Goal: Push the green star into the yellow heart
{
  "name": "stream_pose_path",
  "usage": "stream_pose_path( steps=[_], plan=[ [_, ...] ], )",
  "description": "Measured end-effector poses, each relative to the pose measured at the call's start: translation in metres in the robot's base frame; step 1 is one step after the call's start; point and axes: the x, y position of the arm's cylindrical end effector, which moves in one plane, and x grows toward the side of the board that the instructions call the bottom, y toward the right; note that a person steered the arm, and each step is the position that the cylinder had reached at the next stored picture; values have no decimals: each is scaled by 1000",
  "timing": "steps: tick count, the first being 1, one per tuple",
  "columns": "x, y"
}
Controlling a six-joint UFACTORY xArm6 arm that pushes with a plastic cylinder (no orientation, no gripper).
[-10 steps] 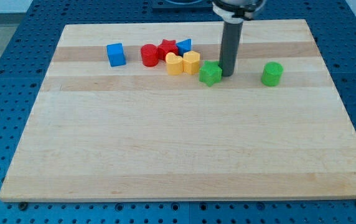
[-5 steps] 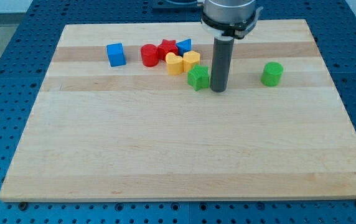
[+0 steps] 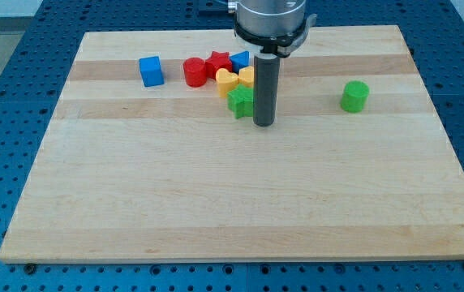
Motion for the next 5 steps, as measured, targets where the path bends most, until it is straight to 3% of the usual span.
stream_pose_path(
  steps=[5],
  plan=[
    [-31,-2]
  ],
)
